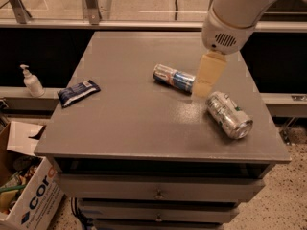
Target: Place redbull can upright
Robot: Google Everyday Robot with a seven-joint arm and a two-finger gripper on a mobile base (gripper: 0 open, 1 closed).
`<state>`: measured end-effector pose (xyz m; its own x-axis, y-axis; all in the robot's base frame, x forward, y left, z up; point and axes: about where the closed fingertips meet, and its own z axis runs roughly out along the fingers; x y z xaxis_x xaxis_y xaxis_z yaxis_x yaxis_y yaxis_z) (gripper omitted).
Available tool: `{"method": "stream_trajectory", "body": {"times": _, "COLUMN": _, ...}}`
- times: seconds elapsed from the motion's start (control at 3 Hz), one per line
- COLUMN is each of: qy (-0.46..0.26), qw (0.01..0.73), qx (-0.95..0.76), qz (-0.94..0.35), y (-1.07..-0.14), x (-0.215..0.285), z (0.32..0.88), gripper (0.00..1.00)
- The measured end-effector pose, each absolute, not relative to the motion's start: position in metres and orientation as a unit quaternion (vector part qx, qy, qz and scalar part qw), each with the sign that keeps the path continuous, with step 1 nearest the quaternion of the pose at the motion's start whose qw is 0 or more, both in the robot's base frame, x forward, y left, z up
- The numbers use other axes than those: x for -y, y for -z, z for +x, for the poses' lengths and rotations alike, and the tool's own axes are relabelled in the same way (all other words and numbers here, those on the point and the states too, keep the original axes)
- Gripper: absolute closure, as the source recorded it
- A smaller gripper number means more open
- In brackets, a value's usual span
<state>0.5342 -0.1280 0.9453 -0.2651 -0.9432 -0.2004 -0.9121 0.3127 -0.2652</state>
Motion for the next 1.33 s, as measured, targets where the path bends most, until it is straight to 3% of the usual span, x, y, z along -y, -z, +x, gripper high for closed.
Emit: {"method": "stream_trajectory", "body": {"times": 1.33, "qy": 0.036, "qw": 0.116, "qx": -0.837, "qz": -0.534, "y": -0.862, "x": 0.049, "z": 0.614, "gripper": 0.00}}
